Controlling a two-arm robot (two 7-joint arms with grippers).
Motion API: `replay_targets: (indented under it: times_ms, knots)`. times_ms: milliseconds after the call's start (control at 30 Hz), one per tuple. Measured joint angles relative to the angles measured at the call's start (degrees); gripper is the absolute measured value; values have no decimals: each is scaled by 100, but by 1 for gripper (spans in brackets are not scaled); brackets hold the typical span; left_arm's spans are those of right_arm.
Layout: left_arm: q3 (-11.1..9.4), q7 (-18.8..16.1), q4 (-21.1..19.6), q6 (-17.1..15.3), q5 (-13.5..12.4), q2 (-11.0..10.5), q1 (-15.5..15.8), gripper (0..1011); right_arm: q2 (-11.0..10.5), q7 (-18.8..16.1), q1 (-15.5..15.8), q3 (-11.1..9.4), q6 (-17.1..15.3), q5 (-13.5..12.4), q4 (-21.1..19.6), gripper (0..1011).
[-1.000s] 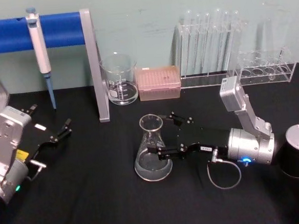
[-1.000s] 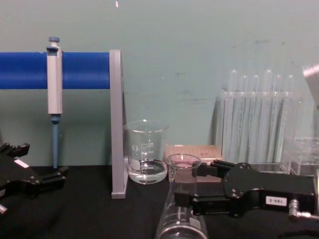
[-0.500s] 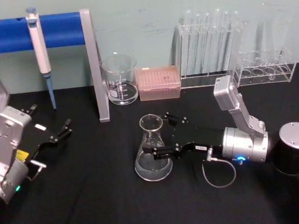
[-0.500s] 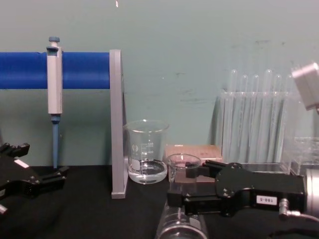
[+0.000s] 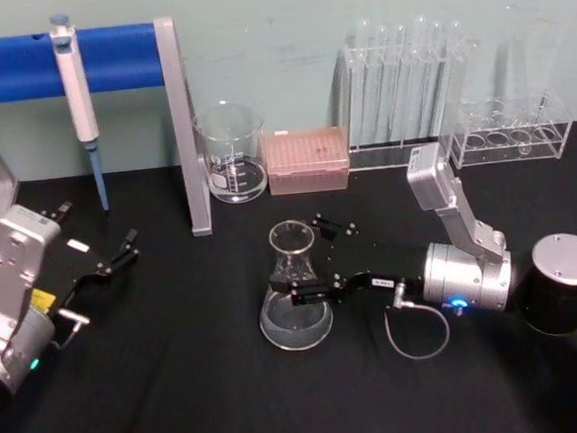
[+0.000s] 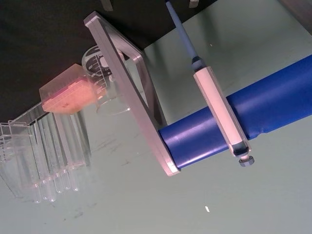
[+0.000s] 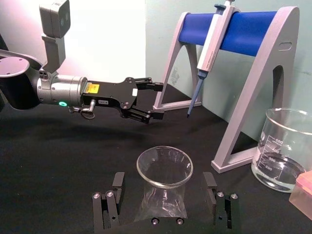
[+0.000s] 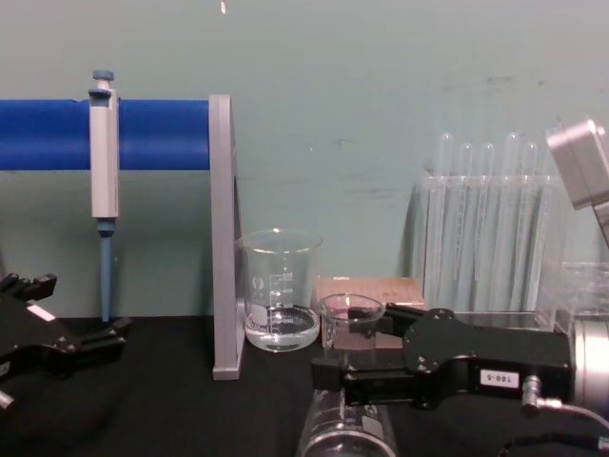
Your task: Grasp the erlenmeyer flask with one hand, shake it three times, then place it back.
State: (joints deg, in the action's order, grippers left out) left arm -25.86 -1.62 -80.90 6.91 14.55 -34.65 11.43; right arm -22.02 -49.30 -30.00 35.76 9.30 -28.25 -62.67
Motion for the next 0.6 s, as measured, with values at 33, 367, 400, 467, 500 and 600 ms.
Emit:
replay_targets:
  times_ms: [33,367,400,467,500,600]
  knots:
    - [0,0,0,0,0,0,0,1001,5,-5,-4,0,0,-3,8,1000]
    - [0,0,0,0,0,0,0,1001,66,-48,-36,6,46,-25,97,1000]
    - [0,0,0,0,0,0,0,1001,71,-48,-38,9,50,-24,101,1000]
    - [0,0,0,0,0,0,0,1001,79,-42,-44,13,54,-17,107,1000]
    - [0,0,0,0,0,0,0,1001,81,-35,-45,14,57,-12,107,1000]
    - [0,0,0,0,0,0,0,1001,85,36,-45,16,74,39,107,1000]
